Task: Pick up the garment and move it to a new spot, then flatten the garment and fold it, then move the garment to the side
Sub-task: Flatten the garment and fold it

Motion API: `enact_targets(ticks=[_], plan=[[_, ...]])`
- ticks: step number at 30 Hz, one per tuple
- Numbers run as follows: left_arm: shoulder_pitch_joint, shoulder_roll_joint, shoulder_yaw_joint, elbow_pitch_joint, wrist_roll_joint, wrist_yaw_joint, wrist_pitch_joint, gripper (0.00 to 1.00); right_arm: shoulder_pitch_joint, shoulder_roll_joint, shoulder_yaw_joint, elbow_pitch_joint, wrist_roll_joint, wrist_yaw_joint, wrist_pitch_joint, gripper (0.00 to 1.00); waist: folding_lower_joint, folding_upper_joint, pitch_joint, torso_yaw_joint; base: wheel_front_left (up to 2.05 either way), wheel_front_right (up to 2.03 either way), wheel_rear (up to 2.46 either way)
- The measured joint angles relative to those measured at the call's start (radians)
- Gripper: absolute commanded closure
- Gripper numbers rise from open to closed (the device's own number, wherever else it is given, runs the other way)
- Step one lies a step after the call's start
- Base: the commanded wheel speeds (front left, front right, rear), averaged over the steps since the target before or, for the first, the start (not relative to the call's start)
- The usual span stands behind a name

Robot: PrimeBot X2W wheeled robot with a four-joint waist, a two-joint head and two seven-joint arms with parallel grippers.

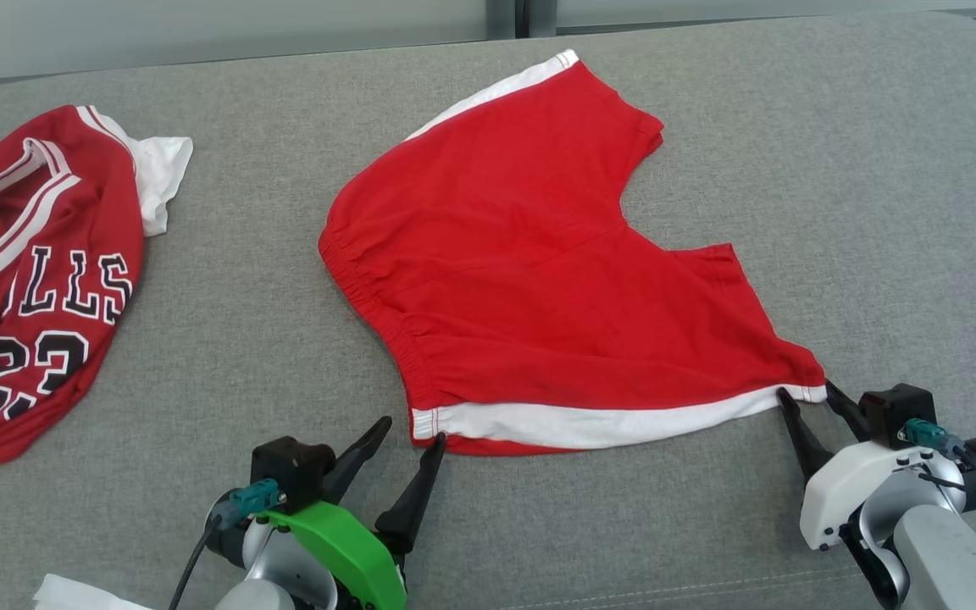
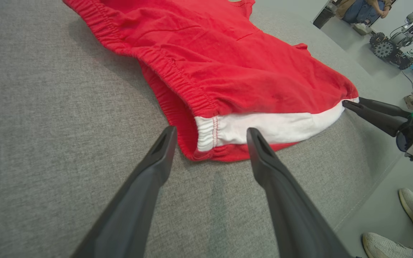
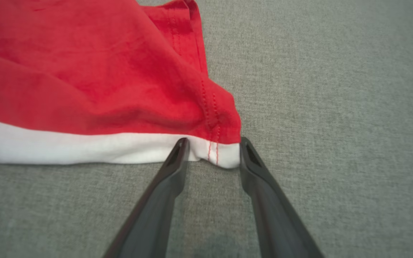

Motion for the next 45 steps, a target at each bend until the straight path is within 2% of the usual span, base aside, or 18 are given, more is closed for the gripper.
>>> enact_targets(ticks=[5, 9, 28, 29, 30, 31, 32, 33, 35, 37, 45], plan=[[-0.010, -0.004, -0.009, 0.033, -0.001, 0.000, 0.003, 0.00, -0.013, 0.005, 0.004, 0.017, 0.000, 0.003, -0.008, 0.39, 0.0000, 0.0000, 0.003, -0.004, 0.00, 0.00, 0.00], [-0.024, -0.009, -0.023, 0.057, -0.001, 0.000, 0.007, 0.00, -0.026, 0.009, 0.007, 0.031, 0.000, 0.010, -0.014, 0.50, 0.0000, 0.0000, 0.007, -0.008, 0.00, 0.00, 0.00], [-0.072, -0.032, -0.039, 0.126, -0.017, 0.000, -0.012, 0.00, -0.065, 0.016, 0.022, 0.088, 0.000, 0.018, -0.035, 0.53, 0.0000, 0.0000, 0.007, -0.020, 0.00, 0.00, 0.00], [-0.073, -0.033, -0.045, 0.128, -0.017, 0.000, -0.012, 0.12, -0.067, 0.016, 0.022, 0.090, 0.000, 0.018, -0.035, 0.53, 0.0000, 0.0000, 0.007, -0.021, 0.00, 0.00, 0.00], [-0.075, -0.033, -0.050, 0.128, -0.017, 0.000, -0.012, 0.41, -0.067, 0.016, 0.022, 0.091, 0.000, 0.018, -0.035, 0.55, 0.0000, 0.0000, 0.007, -0.022, 0.00, 0.00, 0.00], [-0.078, -0.034, -0.053, 0.128, -0.017, 0.000, -0.012, 0.60, -0.067, 0.017, 0.022, 0.092, 0.000, 0.019, -0.036, 0.57, 0.0000, 0.0000, 0.007, -0.023, 0.00, 0.00, 0.00], [-0.082, -0.035, -0.056, 0.129, -0.017, 0.000, -0.016, 0.85, -0.068, 0.017, 0.022, 0.093, 0.000, 0.019, -0.040, 0.62, 0.0000, 0.0000, 0.008, -0.024, 0.00, 0.00, 0.00], [-0.087, -0.035, -0.056, 0.130, -0.018, 0.000, -0.022, 1.00, -0.068, 0.017, 0.023, 0.095, 0.000, 0.019, -0.043, 0.68, 0.0000, 0.0000, 0.008, -0.024, 0.00, 0.00, 0.00], [-0.096, -0.035, -0.056, 0.131, -0.025, 0.000, -0.024, 1.00, -0.071, 0.018, 0.029, 0.096, 0.000, 0.026, -0.043, 0.81, 0.0000, 0.0000, 0.008, -0.026, 0.00, 0.00, 0.00], [-0.103, -0.035, -0.057, 0.132, -0.027, 0.000, -0.026, 1.00, -0.075, 0.021, 0.035, 0.096, 0.000, 0.027, -0.043, 1.00, 0.0000, 0.0000, 0.008, -0.027, 0.00, 0.00, 0.00], [-0.107, -0.035, -0.061, 0.118, -0.089, 0.000, -0.031, 1.00, -0.087, 0.029, 0.040, 0.073, 0.057, 0.045, -0.044, 1.00, 0.0000, 0.0000, 0.000, -0.030, 0.00, 0.00, 0.00]])
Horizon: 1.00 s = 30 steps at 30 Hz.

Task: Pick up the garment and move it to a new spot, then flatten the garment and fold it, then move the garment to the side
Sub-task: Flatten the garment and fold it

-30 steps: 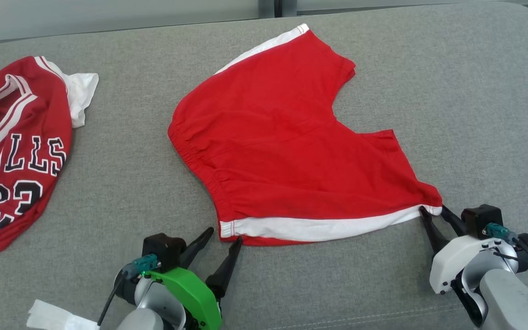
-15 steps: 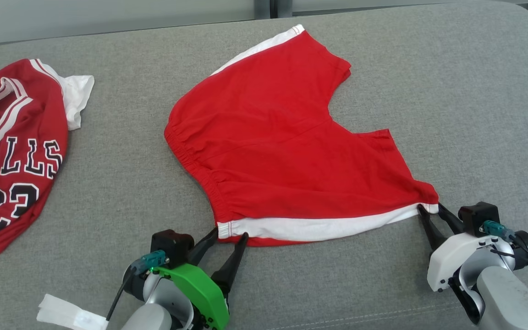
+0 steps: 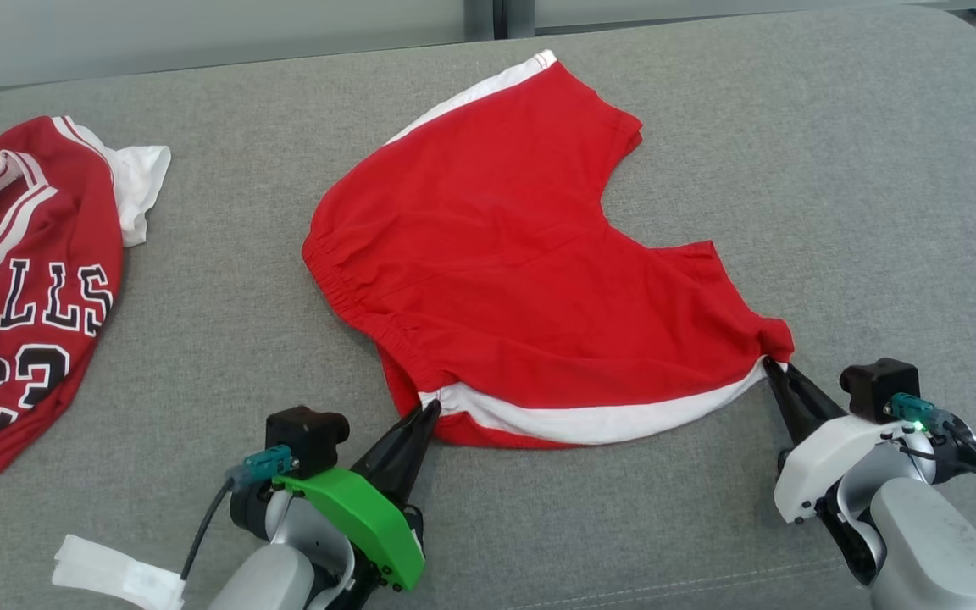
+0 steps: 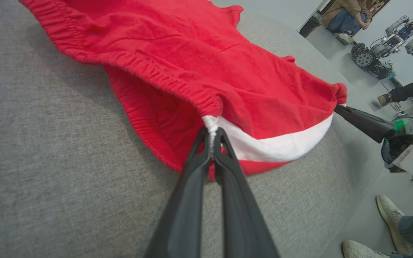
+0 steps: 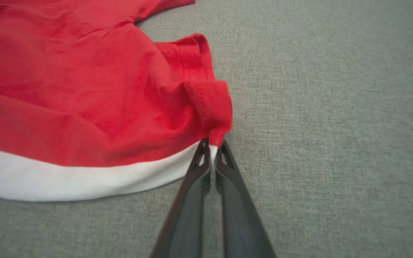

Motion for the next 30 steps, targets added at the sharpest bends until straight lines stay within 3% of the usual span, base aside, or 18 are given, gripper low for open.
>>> enact_targets(ticks=[7, 13, 30], plan=[[0.035, 0.051, 0.018, -0.090, -0.094, 0.000, 0.041, 1.00, 0.031, -0.028, 0.005, -0.062, 0.092, 0.010, 0.007, 1.00, 0.0000, 0.0000, -0.027, -0.010, 0.00, 0.00, 0.00], [0.116, 0.102, 0.030, -0.215, -0.181, 0.000, 0.103, 1.00, 0.135, -0.086, 0.050, -0.146, 0.217, 0.010, 0.097, 1.00, 0.0000, 0.0000, -0.037, -0.021, 0.00, 0.00, 0.00], [0.391, 0.127, 0.039, -0.410, -0.358, 0.007, 0.189, 1.00, 0.403, -0.249, -0.001, -0.419, 0.525, 0.010, 0.260, 1.00, 0.0000, 0.0000, -0.033, -0.030, 0.00, 0.00, 0.00]])
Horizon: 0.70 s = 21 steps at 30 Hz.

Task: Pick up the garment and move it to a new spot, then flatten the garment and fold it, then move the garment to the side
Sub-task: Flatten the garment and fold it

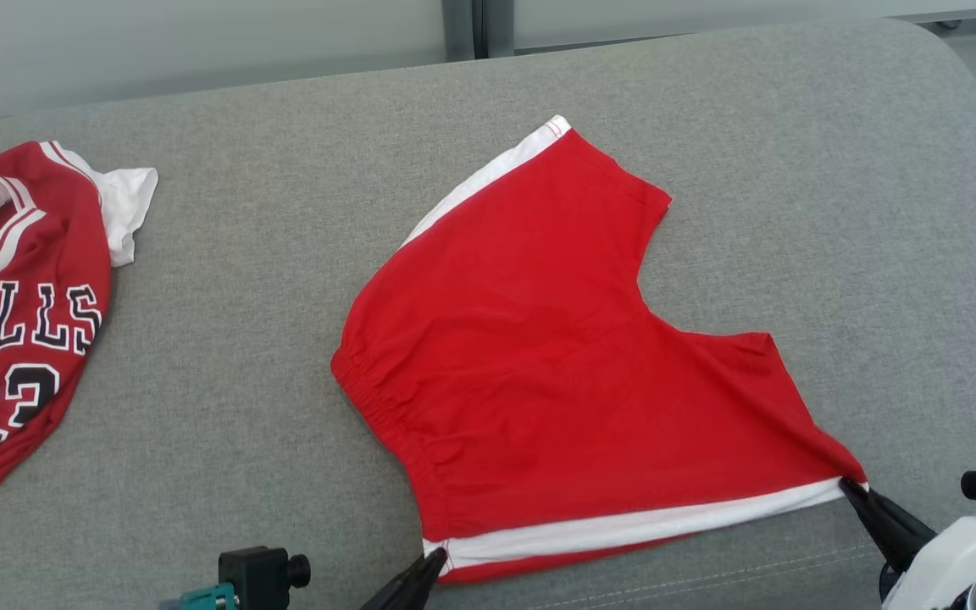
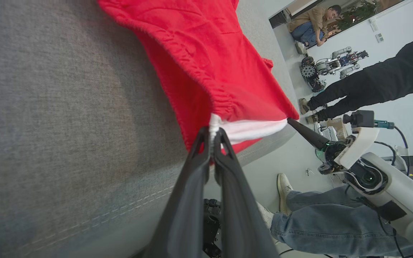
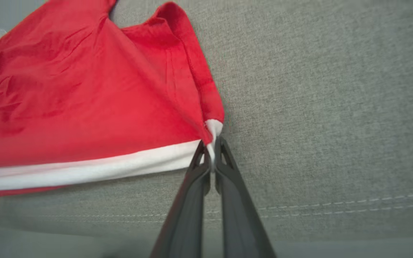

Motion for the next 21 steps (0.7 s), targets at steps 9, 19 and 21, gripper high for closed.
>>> enact_targets(ticks=[9, 19, 21], plan=[[-0.001, 0.085, 0.030, -0.183, 0.000, 0.035, 0.074, 1.00, -0.076, -0.053, 0.007, -0.306, 0.168, 0.000, 0.086, 1.00, 0.0000, 0.0000, 0.057, 0.015, 0.00, 0.00, 0.00], [-0.121, 0.106, 0.068, -0.368, -0.070, 0.091, 0.198, 1.00, -0.322, -0.117, -0.091, -0.386, 0.274, -0.003, 0.232, 1.00, 0.0000, 0.0000, 0.169, 0.051, 0.00, 0.00, 0.00], [-0.151, 0.097, 0.081, -0.394, -0.092, 0.108, 0.218, 1.00, -0.368, -0.132, -0.115, -0.386, 0.282, -0.017, 0.255, 1.00, 0.0000, 0.0000, 0.194, 0.064, 0.00, 0.00, 0.00]])
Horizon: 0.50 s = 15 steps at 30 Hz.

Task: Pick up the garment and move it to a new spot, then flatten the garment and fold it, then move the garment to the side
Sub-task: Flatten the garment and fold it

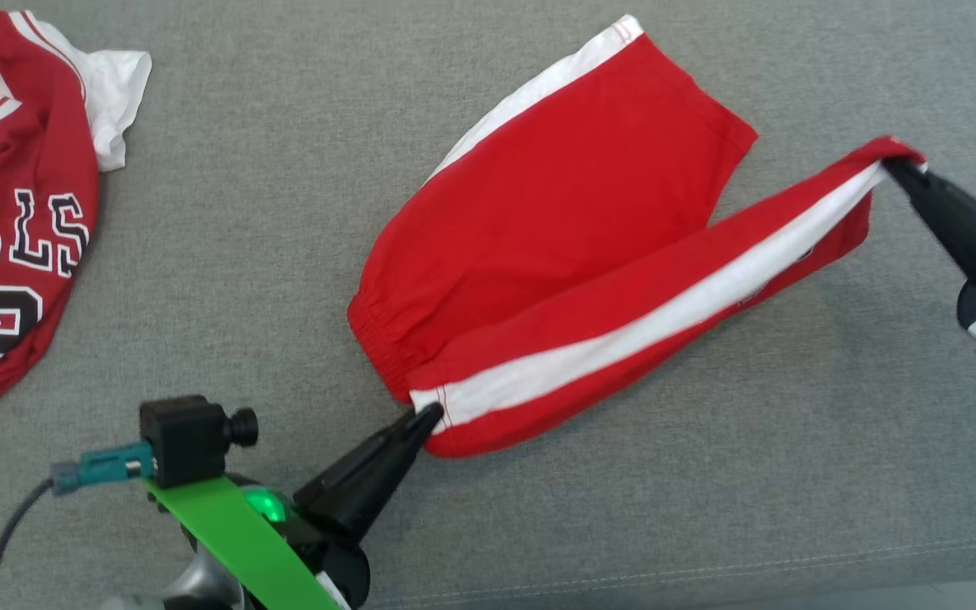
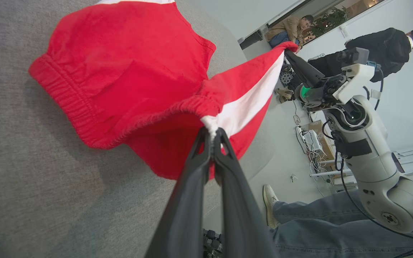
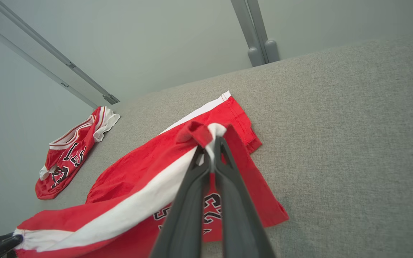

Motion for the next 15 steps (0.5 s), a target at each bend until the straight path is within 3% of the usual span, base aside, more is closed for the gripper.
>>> enact_targets(ticks=[7, 15], plan=[[-0.144, -0.035, 0.055, -0.032, -0.053, 0.062, 0.047, 1.00, -0.145, -0.027, -0.043, 0.016, 0.024, -0.061, 0.071, 1.00, 0.0000, 0.0000, 0.085, 0.062, 0.00, 0.00, 0.00], [-0.287, -0.107, 0.081, 0.039, -0.109, 0.098, 0.073, 1.00, -0.287, -0.038, -0.018, 0.058, 0.012, -0.094, 0.125, 1.00, 0.0001, 0.0000, 0.174, 0.146, 0.00, 0.00, 0.00]])
